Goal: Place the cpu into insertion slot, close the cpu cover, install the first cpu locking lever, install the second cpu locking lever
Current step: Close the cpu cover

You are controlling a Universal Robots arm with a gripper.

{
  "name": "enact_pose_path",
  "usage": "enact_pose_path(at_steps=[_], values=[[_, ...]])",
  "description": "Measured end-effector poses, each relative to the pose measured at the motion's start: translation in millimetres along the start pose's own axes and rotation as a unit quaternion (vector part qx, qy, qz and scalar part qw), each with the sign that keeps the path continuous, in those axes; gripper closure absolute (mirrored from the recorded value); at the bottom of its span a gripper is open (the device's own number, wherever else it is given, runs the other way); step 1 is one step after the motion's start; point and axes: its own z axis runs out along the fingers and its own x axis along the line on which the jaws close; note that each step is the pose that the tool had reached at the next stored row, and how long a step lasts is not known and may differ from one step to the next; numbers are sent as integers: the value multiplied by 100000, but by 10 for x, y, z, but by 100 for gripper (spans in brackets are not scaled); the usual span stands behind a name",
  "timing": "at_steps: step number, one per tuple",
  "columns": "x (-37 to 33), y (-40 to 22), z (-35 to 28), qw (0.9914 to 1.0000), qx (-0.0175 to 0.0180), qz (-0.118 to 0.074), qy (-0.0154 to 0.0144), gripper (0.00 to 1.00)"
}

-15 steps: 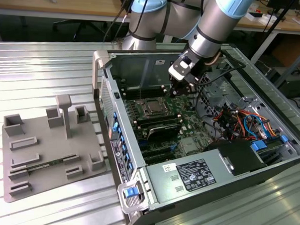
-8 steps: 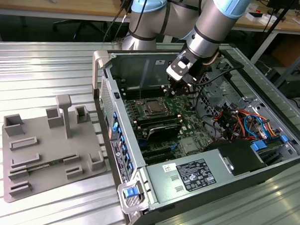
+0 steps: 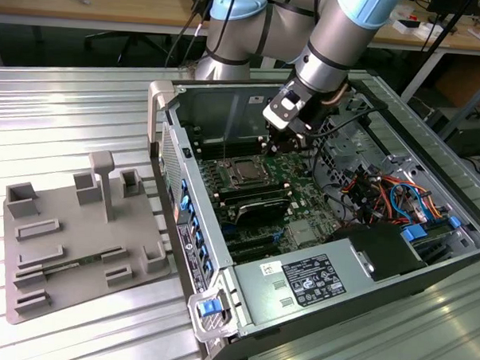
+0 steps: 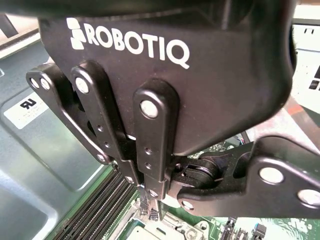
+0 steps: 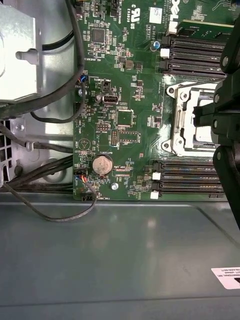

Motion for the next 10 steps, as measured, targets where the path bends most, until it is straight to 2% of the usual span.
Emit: enact_pose_path(at_steps=[6,10], values=[[0,-43,4,100000,1,-2,-1,89],[2,-97,17,100000,-6,-1,14,89]])
